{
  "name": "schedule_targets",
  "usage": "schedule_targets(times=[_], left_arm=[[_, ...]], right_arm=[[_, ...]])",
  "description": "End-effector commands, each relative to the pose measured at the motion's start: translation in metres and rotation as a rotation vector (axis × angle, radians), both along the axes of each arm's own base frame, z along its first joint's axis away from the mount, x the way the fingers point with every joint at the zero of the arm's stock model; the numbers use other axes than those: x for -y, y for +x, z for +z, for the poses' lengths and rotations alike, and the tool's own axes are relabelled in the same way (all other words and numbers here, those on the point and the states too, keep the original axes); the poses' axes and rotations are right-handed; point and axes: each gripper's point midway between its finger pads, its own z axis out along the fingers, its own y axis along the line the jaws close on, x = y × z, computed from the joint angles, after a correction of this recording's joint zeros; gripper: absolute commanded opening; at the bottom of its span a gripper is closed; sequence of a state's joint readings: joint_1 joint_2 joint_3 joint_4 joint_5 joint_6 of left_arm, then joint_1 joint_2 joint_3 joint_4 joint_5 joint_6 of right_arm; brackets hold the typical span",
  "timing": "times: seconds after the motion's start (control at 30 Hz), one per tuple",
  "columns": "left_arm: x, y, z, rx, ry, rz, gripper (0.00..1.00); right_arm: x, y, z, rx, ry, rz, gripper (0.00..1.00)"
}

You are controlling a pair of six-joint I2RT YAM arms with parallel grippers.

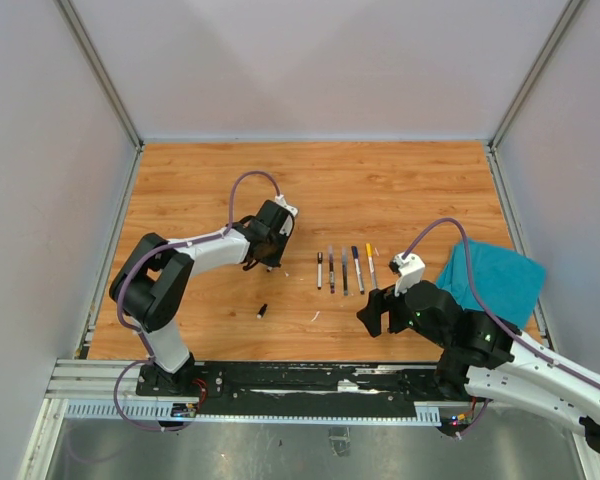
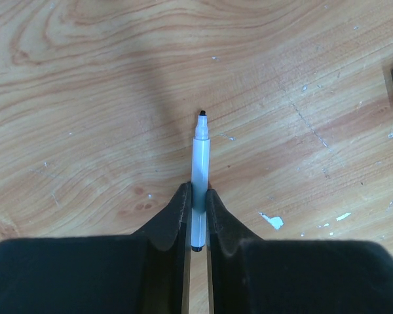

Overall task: Insert the pens into the pen caps
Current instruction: Pick up the pen from the center of the board.

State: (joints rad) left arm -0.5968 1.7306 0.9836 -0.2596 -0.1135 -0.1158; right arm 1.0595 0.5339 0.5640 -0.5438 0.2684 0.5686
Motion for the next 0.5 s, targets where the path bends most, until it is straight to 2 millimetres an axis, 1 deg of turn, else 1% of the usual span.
schedule_targets(times=[0.0,0.1,0.23,0.37,0.47], left_arm=[[-0.004,-0.014,-0.008,-0.054,-0.012,0.011,0.05],[-0.003,-0.017,-0.003,-0.043,-0.028,0.020,0.02],[0.006,-0.021,0.014,0.009,-0.071,0.024,0.01],[0.026,-0.032,0.037,0.070,-0.157,-0.005,0.01],[0.040,-0.046,0.055,0.118,-0.230,-0.030,0.00]], right_arm=[[-0.003,0.001,0.019,0.032,0.037,0.005,0.82],[-0.001,0.004,0.021,0.042,0.034,-0.016,0.82],[-0.002,0.009,0.025,0.049,0.049,-0.048,0.82],[-0.016,0.015,0.040,0.058,0.163,-0.077,0.82],[-0.029,0.020,0.051,0.046,0.255,-0.104,0.82]])
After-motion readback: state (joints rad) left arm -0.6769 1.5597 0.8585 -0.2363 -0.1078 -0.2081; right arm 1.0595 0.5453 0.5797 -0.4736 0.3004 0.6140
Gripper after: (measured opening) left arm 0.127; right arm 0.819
